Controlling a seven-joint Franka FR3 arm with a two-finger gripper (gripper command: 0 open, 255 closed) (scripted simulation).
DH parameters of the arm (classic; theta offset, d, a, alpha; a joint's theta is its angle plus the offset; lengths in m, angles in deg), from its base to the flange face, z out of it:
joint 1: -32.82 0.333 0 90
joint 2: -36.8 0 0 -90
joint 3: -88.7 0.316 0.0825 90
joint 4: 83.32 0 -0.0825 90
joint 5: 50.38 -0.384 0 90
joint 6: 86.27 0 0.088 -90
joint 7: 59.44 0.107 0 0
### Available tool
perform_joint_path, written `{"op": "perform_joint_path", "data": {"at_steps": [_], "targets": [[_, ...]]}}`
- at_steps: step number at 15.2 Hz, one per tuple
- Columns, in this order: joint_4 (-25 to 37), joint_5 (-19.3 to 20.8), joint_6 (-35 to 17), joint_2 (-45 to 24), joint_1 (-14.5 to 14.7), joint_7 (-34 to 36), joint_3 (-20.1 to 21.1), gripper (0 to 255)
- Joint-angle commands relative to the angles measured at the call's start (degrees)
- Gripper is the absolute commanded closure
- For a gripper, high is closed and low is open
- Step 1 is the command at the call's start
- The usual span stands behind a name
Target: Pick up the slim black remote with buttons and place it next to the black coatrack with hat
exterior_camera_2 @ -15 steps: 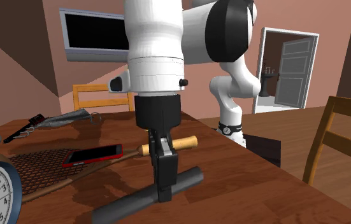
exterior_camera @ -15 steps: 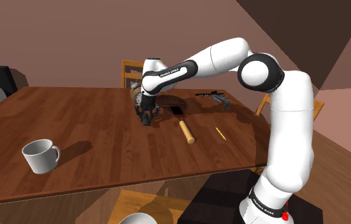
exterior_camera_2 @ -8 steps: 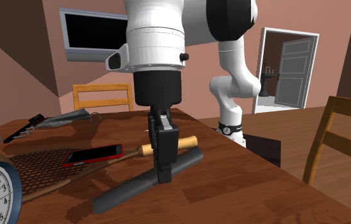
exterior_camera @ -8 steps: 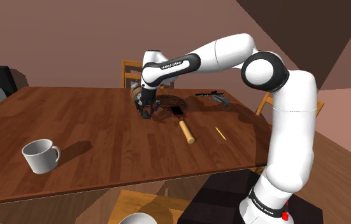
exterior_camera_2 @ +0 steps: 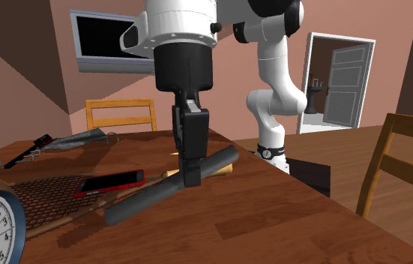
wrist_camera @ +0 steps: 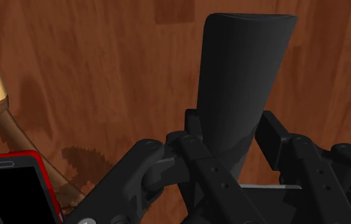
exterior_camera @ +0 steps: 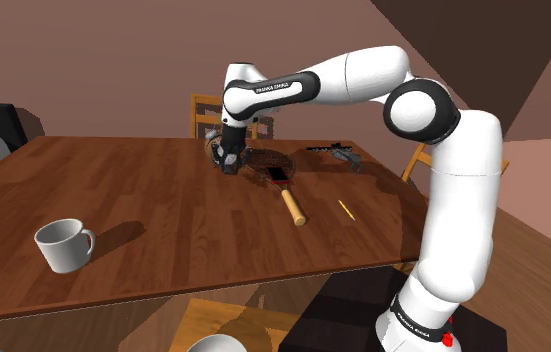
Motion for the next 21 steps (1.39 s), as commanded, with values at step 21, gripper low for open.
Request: {"op": "perform_joint_path", "data": {"at_steps": [21], "targets": [[-21.89, -4.94, -0.96, 19.78, -12.44, -21.76, -7.96, 255]]}}
